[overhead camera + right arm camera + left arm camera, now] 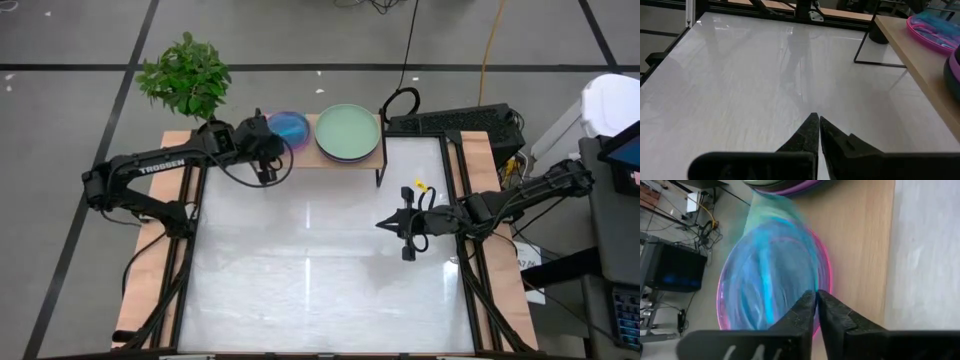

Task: Place and stack plates onto a shelf
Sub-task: Stack the blue plate on top of the pink plate on the shelf, then return to Home Position

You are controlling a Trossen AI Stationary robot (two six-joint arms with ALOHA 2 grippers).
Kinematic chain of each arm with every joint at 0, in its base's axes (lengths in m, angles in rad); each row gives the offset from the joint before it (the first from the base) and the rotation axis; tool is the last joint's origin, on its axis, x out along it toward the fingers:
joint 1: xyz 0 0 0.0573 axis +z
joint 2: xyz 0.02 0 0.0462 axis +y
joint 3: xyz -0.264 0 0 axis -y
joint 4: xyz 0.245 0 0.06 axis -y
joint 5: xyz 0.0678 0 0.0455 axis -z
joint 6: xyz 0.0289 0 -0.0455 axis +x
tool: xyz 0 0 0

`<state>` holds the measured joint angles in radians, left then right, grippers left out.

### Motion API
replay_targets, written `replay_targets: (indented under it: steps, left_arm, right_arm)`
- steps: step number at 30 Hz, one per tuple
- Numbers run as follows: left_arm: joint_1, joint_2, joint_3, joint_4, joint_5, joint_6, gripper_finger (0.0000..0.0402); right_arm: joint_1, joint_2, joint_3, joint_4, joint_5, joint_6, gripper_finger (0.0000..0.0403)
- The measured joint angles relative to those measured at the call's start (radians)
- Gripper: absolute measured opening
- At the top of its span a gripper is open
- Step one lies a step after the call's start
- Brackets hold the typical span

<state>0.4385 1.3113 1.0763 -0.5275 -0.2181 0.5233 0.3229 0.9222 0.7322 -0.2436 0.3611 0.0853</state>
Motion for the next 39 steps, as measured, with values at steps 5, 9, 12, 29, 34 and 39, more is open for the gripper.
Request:
replay_targets:
  steps: [5,9,12,29,34,39]
  left_arm:
    - [0.000,0.000,0.000,0.009,0.000,-0.004,0.0070]
    - [0.000,0.000,0.000,0.009,0.000,-0.039,0.0081]
    - [-0.007,0.000,0.000,0.000,0.000,-0.085,0.0082]
    - [-0.211,-0.155,-0.001,-0.057,0.021,-0.441,0.0081]
    - [-0.367,-0.253,-0.065,-0.007,0.030,-0.520,0.0081]
    - [-0.530,-0.354,-0.202,0.123,0.013,-0.582,0.0081]
  right_arm:
    - [0.000,0.000,0.000,0.000,0.000,0.000,0.0000]
    - [0.000,0.000,0.000,0.000,0.000,0.000,0.0000]
    - [0.000,0.000,0.000,-0.001,0.000,0.000,0.0000]
    - [0.000,0.000,0.000,-0.002,-0.027,0.005,0.0000]
    - [0.000,0.000,-0.002,0.003,-0.027,0.003,0.0000]
    - [0.007,-0.002,-0.025,0.011,-0.026,0.000,0.0000]
